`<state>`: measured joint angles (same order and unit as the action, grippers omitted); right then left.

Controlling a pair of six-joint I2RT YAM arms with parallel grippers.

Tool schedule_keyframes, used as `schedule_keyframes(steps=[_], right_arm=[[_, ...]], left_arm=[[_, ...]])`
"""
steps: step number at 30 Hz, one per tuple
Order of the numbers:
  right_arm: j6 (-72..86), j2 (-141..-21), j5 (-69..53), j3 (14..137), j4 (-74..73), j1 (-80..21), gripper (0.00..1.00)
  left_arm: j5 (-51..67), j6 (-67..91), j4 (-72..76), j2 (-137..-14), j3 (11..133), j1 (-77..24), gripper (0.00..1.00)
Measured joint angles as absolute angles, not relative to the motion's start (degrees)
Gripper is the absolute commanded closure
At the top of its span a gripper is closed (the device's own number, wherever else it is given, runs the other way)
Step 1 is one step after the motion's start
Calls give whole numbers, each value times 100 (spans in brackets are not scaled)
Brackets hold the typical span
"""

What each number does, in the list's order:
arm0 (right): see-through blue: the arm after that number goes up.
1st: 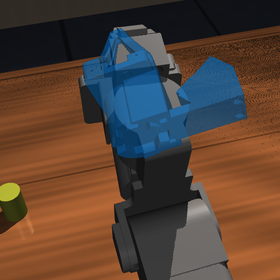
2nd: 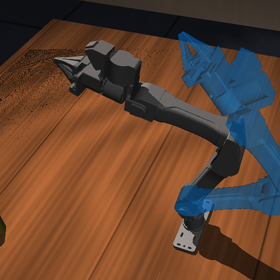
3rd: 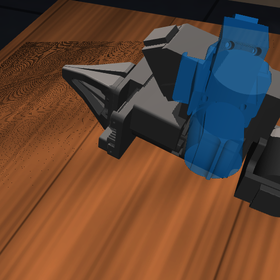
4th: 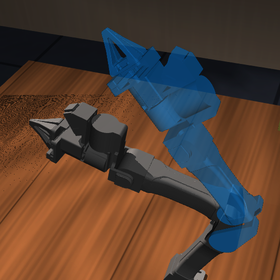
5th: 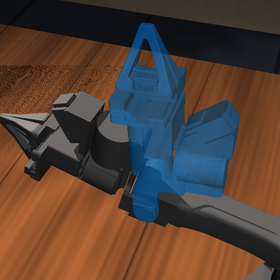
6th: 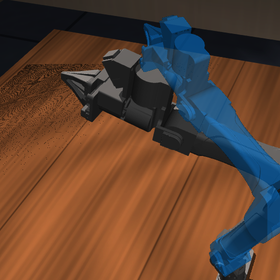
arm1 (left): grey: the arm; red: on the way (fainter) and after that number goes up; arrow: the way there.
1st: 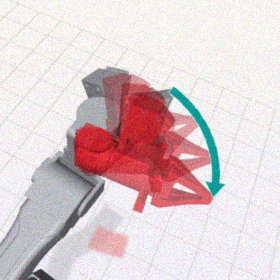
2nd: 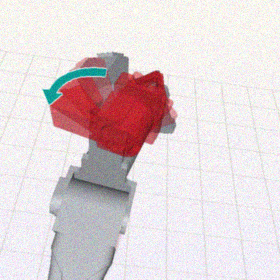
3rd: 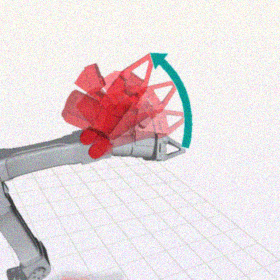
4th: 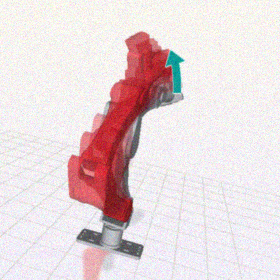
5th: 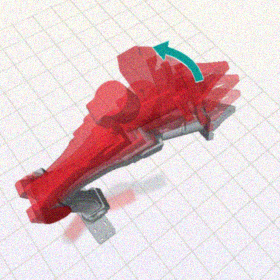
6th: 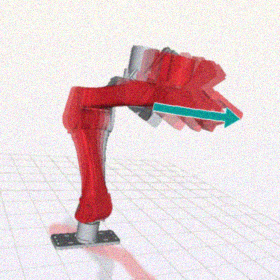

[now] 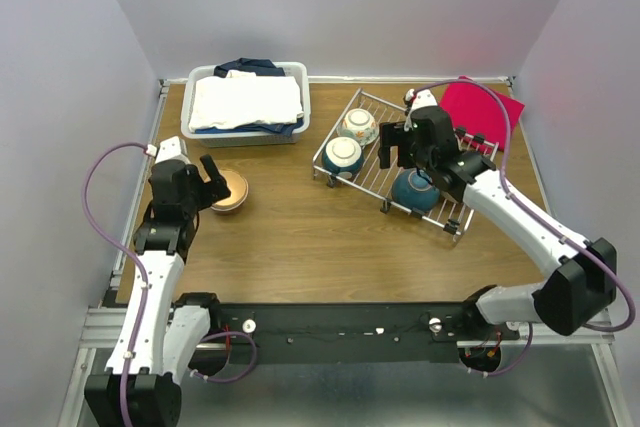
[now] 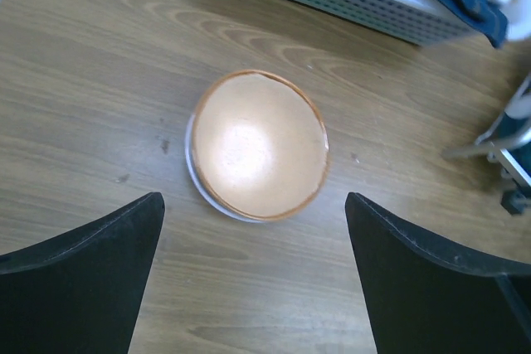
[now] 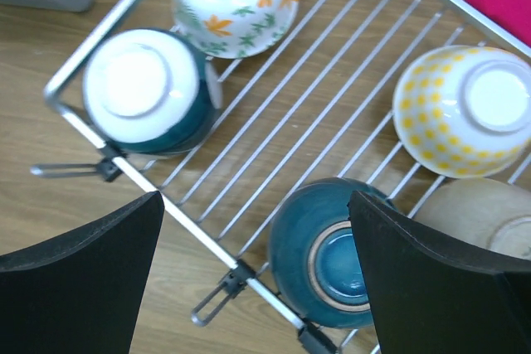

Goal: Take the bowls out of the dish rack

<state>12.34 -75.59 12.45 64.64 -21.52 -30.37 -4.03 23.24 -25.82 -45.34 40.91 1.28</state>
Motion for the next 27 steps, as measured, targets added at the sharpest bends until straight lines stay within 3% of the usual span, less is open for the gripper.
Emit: schedule_keyframes(steps=[11, 17, 27], right_arm=[[1011, -8510, 1979, 6768, -2373, -2307, 0], [880, -8986, 1839, 6779, -2224, -1619, 0], [403, -9738, 1468, 7216, -1758, -1380, 0]], left_arm=[[-134, 1872, -2300, -3330, 3218, -845, 1], [-180, 1769, -2047, -3253, 3210, -1024, 1], [-346, 1682, -1986, -3273, 3210, -1140, 1]])
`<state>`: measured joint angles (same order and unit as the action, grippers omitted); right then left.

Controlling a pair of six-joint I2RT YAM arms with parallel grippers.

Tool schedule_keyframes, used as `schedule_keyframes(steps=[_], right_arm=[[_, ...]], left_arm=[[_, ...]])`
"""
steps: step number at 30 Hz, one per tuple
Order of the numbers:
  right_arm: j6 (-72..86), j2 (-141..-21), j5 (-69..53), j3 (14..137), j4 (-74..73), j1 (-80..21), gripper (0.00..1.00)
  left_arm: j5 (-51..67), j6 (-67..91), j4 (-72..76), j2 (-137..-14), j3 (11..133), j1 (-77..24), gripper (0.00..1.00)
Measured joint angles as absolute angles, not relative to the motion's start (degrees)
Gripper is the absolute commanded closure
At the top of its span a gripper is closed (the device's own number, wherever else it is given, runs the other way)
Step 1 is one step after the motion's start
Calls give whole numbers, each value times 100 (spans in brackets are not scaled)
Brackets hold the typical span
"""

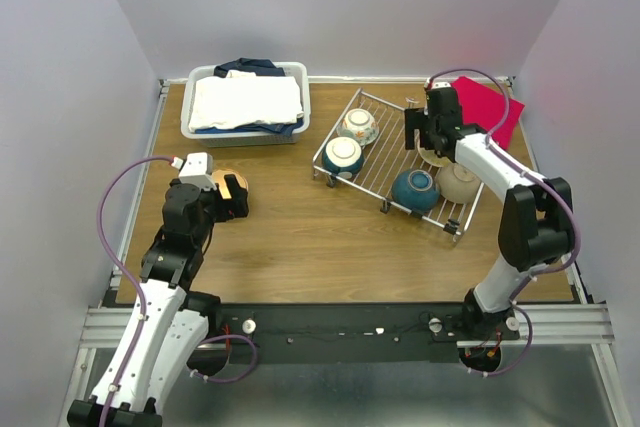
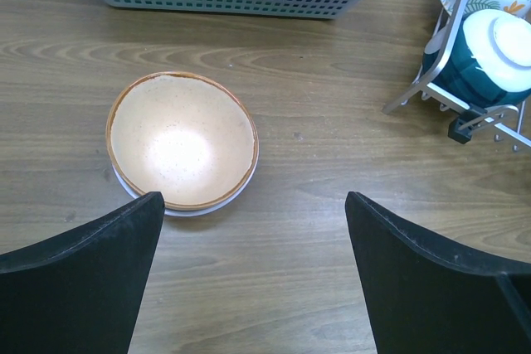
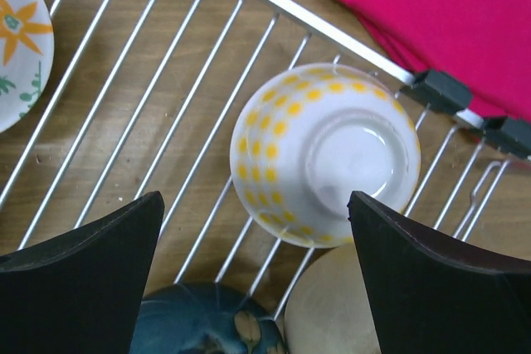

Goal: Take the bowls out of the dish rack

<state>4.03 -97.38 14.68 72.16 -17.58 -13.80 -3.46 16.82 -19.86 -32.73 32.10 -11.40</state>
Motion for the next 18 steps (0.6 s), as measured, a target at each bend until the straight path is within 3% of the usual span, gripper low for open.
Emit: schedule_keyframes(steps=[9, 18], right_arm=[[250, -10138, 1116, 7550, -1647, -1369, 0], [298, -10333, -191, 7773, -1601, -1350, 0]], left_arm=[[-414, 1640, -1970, -3288, 3210, -1149, 1], [-414, 1603, -1933, -3365, 3210, -1151, 1]])
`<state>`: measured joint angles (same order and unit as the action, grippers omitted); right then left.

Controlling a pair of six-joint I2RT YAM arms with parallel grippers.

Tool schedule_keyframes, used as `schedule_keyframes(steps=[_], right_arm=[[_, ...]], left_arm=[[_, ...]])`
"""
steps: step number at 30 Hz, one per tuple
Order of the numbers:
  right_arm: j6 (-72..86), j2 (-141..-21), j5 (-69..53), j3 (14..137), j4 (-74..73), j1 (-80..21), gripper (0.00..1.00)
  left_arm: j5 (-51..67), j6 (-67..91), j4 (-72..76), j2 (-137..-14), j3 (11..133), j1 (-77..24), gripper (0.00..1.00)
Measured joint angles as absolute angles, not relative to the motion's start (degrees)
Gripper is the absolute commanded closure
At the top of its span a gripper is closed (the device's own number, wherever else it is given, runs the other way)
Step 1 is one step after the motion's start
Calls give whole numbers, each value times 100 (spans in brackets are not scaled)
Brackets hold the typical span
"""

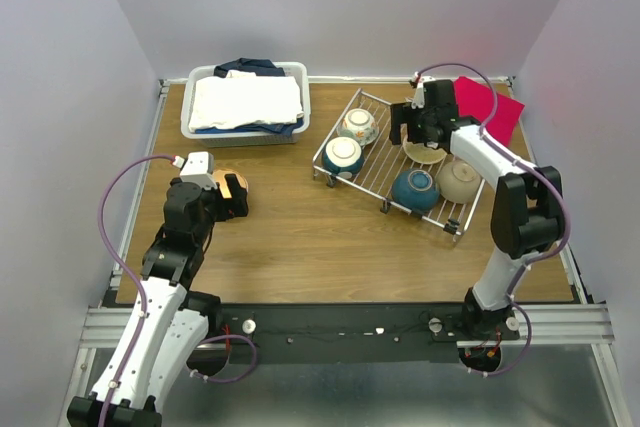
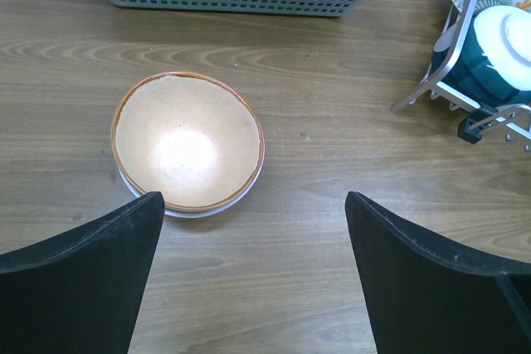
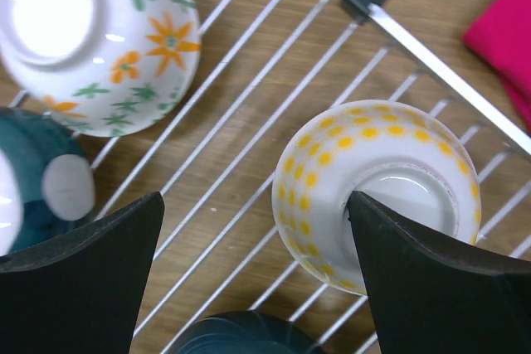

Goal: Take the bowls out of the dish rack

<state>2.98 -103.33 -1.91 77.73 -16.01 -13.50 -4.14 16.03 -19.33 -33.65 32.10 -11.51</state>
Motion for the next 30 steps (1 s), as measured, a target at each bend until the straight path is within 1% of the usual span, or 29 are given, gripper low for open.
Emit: schedule_keyframes(steps=[3, 8, 12, 17, 22, 30], right_arm=[[318, -10418, -576, 7907, -1590, -1354, 0], [287, -10842, -996, 8497, -1612, -1356, 0], [215, -11185, -1149, 8997, -1645, -1356, 0], [187, -11187, -1188, 9089, -1660, -1356, 0], [-3, -10879, -993, 8934, -1691, -1356, 0], [-1074, -10261, -67, 8326, -1844, -1479, 0]], left_arm=[[-414, 1599, -1933, -3382, 3210, -1151, 1], [-416, 1586, -1933, -3393, 3210, -1151, 1], [-416, 1584, -1931, -3395, 3210, -1151, 1], [-427, 1581, -1931, -3395, 3210, -1151, 1], [-436, 1579, -1931, -3385, 3208, -1151, 1], [-449, 1577, -1929, -3358, 3208, -1151, 1]])
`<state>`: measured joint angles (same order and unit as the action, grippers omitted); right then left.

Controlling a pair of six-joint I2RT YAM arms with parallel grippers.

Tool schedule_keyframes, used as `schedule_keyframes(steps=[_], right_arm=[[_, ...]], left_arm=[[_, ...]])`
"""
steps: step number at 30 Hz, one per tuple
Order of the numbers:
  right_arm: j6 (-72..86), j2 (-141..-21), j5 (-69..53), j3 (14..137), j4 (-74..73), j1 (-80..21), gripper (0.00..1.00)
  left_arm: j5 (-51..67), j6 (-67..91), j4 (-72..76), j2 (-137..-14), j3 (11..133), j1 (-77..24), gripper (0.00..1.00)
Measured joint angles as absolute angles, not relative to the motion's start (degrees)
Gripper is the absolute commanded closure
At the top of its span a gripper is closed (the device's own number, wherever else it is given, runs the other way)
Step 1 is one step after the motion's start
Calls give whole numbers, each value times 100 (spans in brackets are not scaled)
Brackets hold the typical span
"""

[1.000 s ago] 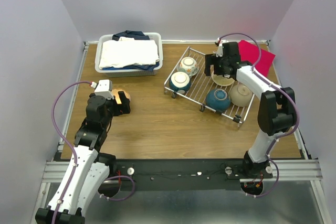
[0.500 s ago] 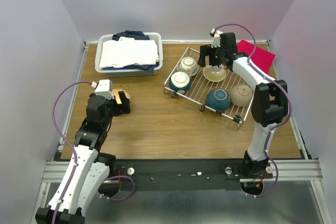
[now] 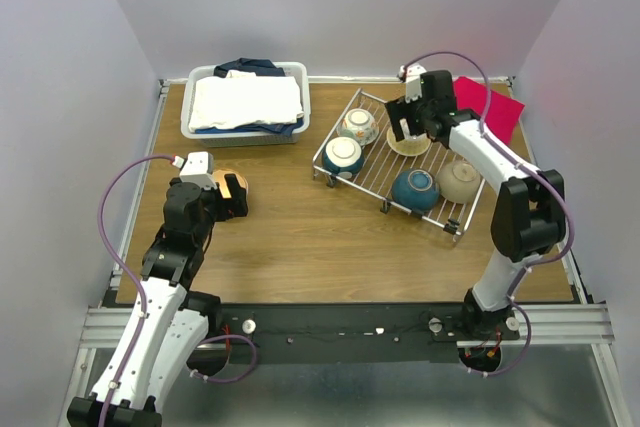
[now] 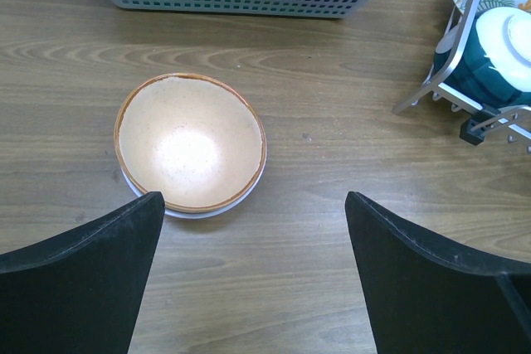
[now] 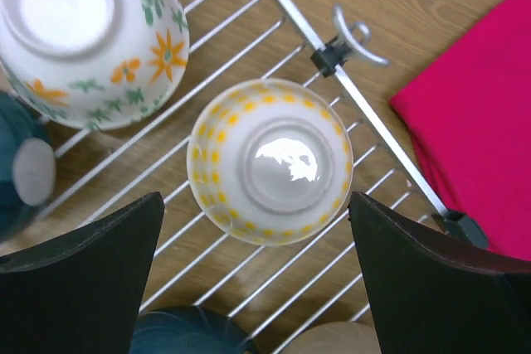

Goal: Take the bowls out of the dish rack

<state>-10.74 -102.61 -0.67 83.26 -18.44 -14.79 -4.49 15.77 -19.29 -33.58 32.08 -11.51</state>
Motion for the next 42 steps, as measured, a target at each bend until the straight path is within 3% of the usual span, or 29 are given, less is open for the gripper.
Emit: schedule_keyframes(steps=[16, 42], right_arm=[[-3603, -10250, 1623, 7172, -1260, -2418, 0], [-4519, -11100, 2694, 7159, -62, -2672, 0]], left_arm=[[-478, 1577, -1929, -3332, 3208, -1151, 1], [-548, 1564, -1929, -3332, 3205, -1151, 1]])
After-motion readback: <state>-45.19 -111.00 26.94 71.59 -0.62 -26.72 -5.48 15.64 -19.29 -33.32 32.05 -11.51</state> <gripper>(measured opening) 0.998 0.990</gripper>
